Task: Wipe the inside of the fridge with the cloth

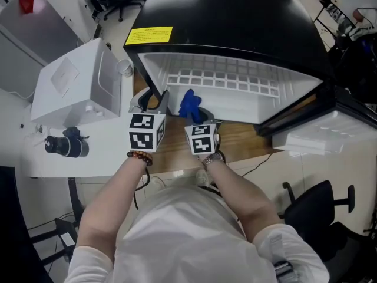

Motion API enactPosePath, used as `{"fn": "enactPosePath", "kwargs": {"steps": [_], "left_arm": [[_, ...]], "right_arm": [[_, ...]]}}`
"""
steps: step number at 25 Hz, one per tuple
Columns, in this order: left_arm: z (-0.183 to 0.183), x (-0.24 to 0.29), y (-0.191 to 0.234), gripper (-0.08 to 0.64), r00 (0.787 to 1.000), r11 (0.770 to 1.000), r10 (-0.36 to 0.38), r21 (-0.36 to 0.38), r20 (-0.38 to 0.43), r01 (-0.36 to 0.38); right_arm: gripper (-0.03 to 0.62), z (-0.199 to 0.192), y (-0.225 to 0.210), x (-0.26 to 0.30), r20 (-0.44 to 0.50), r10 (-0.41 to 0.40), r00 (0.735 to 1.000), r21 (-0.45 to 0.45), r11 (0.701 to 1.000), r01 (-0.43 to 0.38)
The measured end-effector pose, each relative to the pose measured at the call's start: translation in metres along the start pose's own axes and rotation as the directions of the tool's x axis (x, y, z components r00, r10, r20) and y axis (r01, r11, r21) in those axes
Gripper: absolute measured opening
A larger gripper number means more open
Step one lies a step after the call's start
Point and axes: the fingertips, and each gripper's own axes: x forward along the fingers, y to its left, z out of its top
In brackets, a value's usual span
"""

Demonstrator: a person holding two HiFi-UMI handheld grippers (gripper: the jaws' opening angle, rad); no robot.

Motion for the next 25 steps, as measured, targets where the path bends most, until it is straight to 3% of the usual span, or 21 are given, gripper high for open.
{"fn": "enactPosePath", "kwargs": {"steps": [7,25], "left_arm": [[0.001,0.001,-0.001,0.156,1.0,1.0,-0.017,0.026,-0.009,0.018],[-0.001,0.001,0.001,0.158,1.0,1.0,-0.016,0.001,0.005,0.016]], "right_arm": [[0.072,-0.018,0.021,0.032,-0.085,0.013,0.996,-0.052,0.998,-0.017],[0.072,-0.04,-0.064,-0.002,-0.096,-0.14,0.986,0.004,0.99,0.141]]}}
